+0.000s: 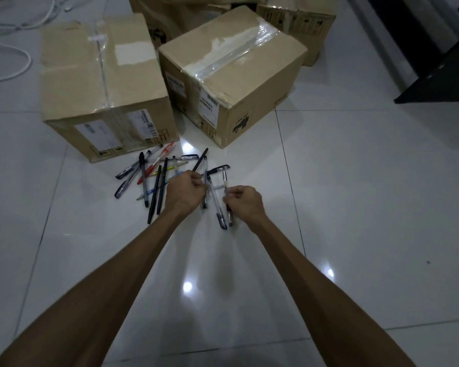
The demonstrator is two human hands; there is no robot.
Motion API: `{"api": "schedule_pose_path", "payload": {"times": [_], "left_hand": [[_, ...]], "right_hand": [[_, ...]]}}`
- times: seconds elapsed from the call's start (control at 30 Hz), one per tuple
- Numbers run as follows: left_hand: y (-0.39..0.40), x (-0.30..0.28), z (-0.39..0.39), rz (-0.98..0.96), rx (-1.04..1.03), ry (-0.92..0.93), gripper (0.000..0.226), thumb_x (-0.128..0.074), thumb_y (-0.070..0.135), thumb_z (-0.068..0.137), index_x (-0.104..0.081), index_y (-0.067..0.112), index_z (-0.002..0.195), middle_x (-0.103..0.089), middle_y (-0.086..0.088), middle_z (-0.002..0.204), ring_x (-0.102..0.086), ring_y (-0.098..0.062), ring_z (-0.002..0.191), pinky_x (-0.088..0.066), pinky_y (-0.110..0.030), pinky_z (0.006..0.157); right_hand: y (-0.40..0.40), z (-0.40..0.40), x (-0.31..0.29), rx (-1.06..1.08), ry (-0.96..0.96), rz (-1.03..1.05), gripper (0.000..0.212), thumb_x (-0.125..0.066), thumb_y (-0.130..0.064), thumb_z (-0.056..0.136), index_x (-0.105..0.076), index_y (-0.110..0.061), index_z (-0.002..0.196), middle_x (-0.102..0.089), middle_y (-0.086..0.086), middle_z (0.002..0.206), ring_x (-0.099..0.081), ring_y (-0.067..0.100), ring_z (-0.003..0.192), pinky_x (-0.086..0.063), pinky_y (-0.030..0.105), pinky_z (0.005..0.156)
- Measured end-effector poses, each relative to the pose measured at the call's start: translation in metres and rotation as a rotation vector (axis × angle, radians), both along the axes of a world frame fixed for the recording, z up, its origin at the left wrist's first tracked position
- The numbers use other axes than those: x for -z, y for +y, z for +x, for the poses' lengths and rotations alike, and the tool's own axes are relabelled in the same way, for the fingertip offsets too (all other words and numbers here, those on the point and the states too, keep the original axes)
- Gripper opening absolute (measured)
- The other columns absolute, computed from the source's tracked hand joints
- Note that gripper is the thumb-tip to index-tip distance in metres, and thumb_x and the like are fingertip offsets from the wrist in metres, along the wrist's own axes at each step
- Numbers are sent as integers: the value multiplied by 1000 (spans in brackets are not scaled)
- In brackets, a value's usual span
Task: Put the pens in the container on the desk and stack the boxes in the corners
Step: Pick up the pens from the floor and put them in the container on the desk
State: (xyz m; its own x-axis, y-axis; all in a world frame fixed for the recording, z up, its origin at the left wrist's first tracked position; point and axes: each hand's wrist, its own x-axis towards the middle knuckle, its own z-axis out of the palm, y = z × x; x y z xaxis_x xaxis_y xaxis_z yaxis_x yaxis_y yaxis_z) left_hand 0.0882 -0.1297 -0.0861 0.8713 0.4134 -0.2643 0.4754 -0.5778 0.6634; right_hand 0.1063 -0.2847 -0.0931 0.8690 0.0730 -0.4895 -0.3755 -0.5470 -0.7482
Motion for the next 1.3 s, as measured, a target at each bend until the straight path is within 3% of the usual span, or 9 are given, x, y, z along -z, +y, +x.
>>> {"api": "schedule_pose_path", "payload": {"times": [0.23,0.57,0.63,0.73,0.8,0.97,1.07,1.17,1.3], "left_hand": [[-2,4,-3,13,26,17,23,-72,28,81,-74,15,101,-73,6,94,-67,-9,89,-52,-21,81],[-3,2,-7,-151,-1,35,20,-66,22,85,-76,22,102,-74,7,95,-65,-6,88,-52,-23,90],[-4,0,-7,-197,-20,31,22,-67,23,85,-75,21,106,-71,8,98,-63,-6,89,-48,-18,84],[-6,-2,-6,-279,-37,16,22,-67,21,86,-74,21,106,-71,7,98,-63,-4,87,-45,-12,72],[-7,-4,-8,-305,-32,8,21,-67,20,86,-74,22,105,-71,7,96,-64,-5,88,-44,-10,69],[-2,0,-19,-465,14,49,14,-73,23,79,-77,28,91,-76,5,87,-71,-15,88,-57,-37,88],[-6,-11,-20,-547,56,35,16,-72,17,82,-75,25,96,-76,0,89,-72,-19,90,-58,-35,84],[-17,-32,-14,-615,95,26,18,-71,13,84,-72,20,100,-76,-6,92,-73,-23,91,-59,-30,77],[-32,-58,-3,-601,128,-11,26,-71,20,80,-73,15,105,-76,-6,92,-74,-22,86,-60,-41,82]], "right_hand": [[12,-8,6,-53,-68,-54,21,-72,-20,80,-76,-14,99,-74,-1,90,-69,13,87,-55,30,88],[22,-4,4,-5,49,-40,15,-80,-37,73,-74,-25,79,-75,0,86,-70,16,84,-57,32,81],[23,-3,0,64,105,29,15,-80,-35,72,-69,-25,73,-74,3,82,-70,18,76,-60,33,72],[20,-5,-8,169,230,227,17,-81,-25,76,-69,-17,85,-74,10,84,-67,17,66,-54,25,55],[16,-6,-16,207,250,306,21,-82,-21,76,-70,-12,91,-74,10,86,-69,18,68,-54,24,55],[2,-3,-30,271,222,440,20,-74,-10,84,-69,-4,102,-74,14,95,-73,25,75,-62,33,67],[-4,-2,-38,281,194,481,21,-73,-9,85,-69,-4,104,-75,14,95,-74,29,80,-62,37,73],[-14,-2,-54,308,168,559,24,-71,-9,86,-67,-2,109,-75,12,94,-74,25,76,-61,30,66],[-30,2,-77,316,111,609,27,-71,-12,87,-66,-4,113,-74,15,101,-74,28,86,-61,30,71]]}}
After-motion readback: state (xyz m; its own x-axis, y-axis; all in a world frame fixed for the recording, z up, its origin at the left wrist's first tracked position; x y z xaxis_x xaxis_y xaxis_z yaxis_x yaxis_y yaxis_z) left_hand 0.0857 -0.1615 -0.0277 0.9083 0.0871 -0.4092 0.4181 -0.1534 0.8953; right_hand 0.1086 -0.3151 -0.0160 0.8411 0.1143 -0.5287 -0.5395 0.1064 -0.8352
